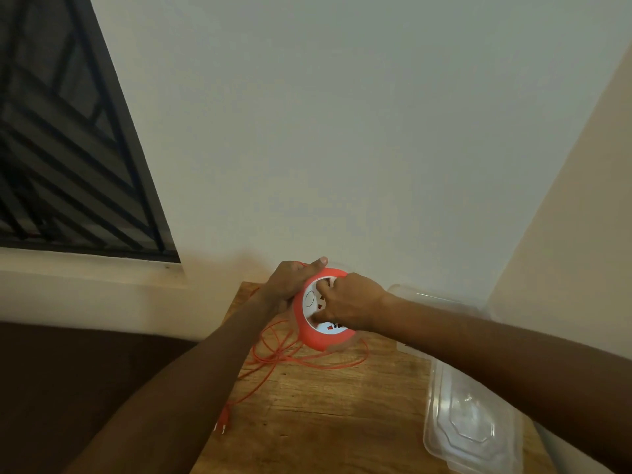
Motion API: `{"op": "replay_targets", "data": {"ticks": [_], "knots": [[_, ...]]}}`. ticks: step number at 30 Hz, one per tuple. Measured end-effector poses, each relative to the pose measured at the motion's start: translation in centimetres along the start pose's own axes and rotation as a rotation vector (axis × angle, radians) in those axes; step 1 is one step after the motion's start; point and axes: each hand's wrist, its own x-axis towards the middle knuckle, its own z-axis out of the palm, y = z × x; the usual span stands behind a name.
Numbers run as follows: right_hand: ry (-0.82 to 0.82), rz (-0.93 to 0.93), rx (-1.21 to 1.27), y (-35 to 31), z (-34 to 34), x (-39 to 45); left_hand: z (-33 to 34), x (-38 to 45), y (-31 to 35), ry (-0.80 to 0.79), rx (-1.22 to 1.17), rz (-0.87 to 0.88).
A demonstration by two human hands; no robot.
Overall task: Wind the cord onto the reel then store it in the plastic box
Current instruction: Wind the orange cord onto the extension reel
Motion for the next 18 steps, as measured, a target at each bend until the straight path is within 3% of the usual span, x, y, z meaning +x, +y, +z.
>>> {"op": "replay_targets", "data": {"ticks": [4,9,11,15,18], "knots": [[0.038,0.015,0.015,-0.2,0.3,0.5,0.1,0.0,0.3,-0.009,0.008,0.006],[0.118,0.558,0.462,-1.5,1.6,1.0,0.3,0.0,0.6,0.096,-0.012,0.058],[0.142,0.654,0.518,-2.6,2.1,1.2,0.4,0.1,0.7,0.094,0.045,0.076],[0.159,0.687,0.494,-3.9,3.2,1.7,0.4,0.3,0.1,0.084,0.116,0.041],[0.172,0.573,0.397,-3.5,3.1,0.9,0.1,0.4,0.1,0.1,0.085,0.017]]}}
